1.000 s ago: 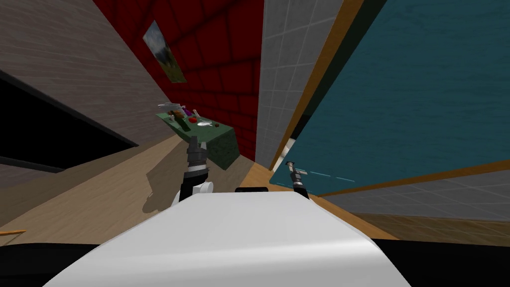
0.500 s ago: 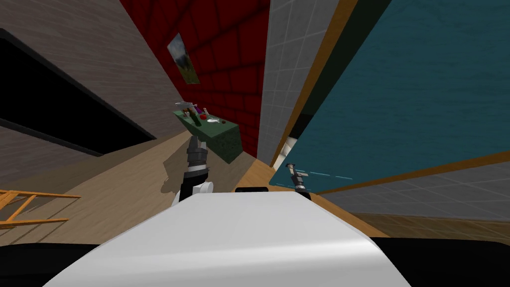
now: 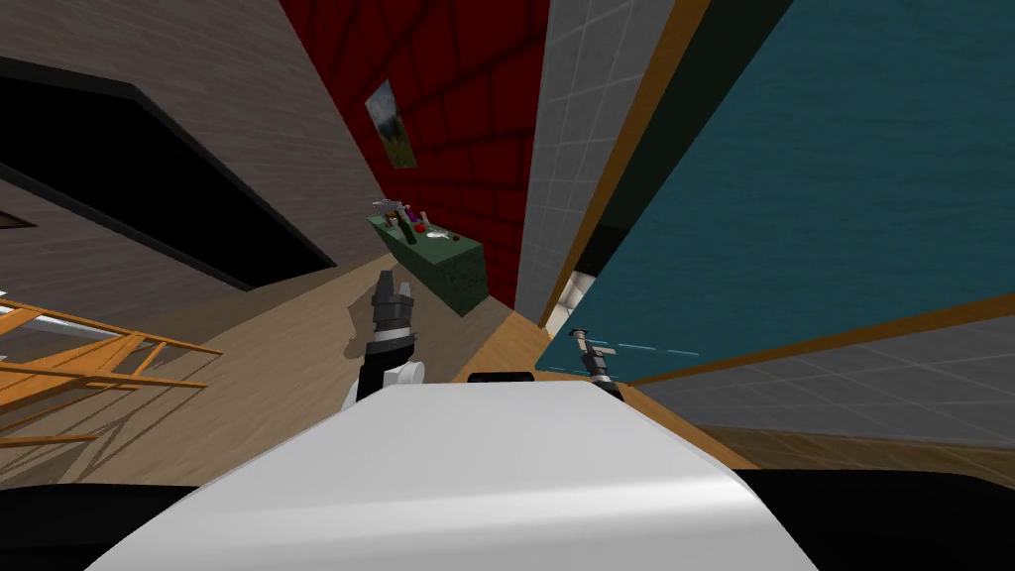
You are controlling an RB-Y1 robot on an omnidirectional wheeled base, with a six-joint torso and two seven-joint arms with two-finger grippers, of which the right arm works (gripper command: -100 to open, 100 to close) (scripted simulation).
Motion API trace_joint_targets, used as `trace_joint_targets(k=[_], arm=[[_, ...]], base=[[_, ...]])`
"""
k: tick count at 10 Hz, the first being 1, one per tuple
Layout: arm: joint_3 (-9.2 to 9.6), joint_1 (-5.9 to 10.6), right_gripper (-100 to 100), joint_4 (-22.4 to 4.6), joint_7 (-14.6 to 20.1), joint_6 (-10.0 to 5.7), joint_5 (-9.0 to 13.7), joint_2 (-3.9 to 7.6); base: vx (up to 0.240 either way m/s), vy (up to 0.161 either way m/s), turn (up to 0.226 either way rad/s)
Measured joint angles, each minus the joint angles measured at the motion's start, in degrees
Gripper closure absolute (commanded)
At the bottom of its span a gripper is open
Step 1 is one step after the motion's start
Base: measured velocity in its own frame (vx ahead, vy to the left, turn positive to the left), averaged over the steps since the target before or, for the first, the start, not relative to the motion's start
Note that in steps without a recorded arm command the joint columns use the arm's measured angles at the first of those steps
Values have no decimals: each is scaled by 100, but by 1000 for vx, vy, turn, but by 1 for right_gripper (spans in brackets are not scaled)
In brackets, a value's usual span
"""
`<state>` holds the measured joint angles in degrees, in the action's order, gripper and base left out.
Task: Pull the door open
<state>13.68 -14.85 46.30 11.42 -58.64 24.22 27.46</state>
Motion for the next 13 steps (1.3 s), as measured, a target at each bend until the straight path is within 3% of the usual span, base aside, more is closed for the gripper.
trace_joint_targets(k=[1, 5, 6, 8, 13], arm=[[66, 12, 100, -142, 62, -131, -9, 24], [288, -201, 100, -239, 244, -552, 14, 223], [308, -217, 100, -253, 251, -559, 8, 216], [214, -68, 100, -315, 315, -500, -181, 163], [-32, 147, 100, -246, 444, -228, -666, 56]], base=[[-229, -42, 195], [-195, -39, 126], [-131, -16, 9], [-207, -32, 28], [-163, -27, 10]])
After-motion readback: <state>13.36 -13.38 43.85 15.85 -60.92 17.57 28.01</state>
